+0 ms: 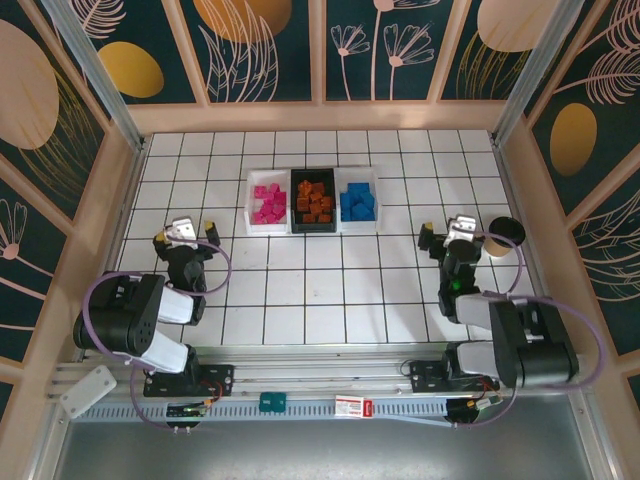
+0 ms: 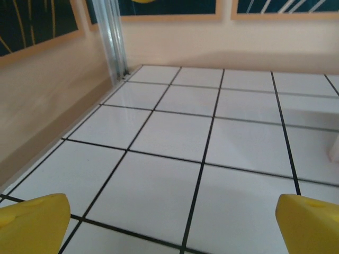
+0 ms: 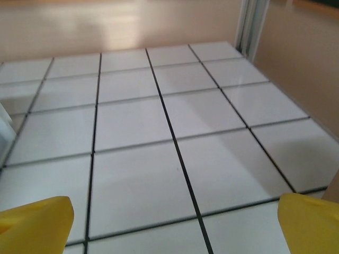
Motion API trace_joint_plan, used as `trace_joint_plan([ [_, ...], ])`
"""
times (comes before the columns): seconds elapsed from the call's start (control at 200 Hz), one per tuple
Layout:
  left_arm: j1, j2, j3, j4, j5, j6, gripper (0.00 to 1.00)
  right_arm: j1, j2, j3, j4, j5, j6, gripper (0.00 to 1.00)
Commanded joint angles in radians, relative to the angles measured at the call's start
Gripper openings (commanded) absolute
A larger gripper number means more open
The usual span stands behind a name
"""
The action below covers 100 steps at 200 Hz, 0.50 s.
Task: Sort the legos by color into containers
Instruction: Reset both arms
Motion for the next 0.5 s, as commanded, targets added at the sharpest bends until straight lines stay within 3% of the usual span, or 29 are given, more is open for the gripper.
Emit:
trace_joint_plan([
  [0.0,0.013,0.004,0.034,0.068,-0.029,-0.04,0.99,-0.032,0.074,-0.012,0.346,-0.095,-0.033,0.99],
  [0.165,0.013,0.002,0.033,0.069,-0.028,-0.04,0.99,-0.094,0.268,-0.025,0.55,-0.155,0.021,0.99],
  [0.22,0.013,0.003,0.03,0.071,-0.029,-0.038,0.99,-0.106,0.23,0.004,0.42,-0.188,0.034,0.99],
  [0.3,0.013,0.003,0.033,0.07,-0.028,-0.039,0.99,-0.113,0.241,0.036,0.383,-0.184,0.044,0.99],
  [0.41,0.013,0.004,0.033,0.07,-0.029,-0.039,0.99,-0.097,0.247,0.009,0.448,-0.065,0.06,0.99],
  [0.496,0.014,0.004,0.033,0.069,-0.028,-0.04,0.99,-0.098,0.247,0.004,0.459,-0.069,0.062,0.99],
])
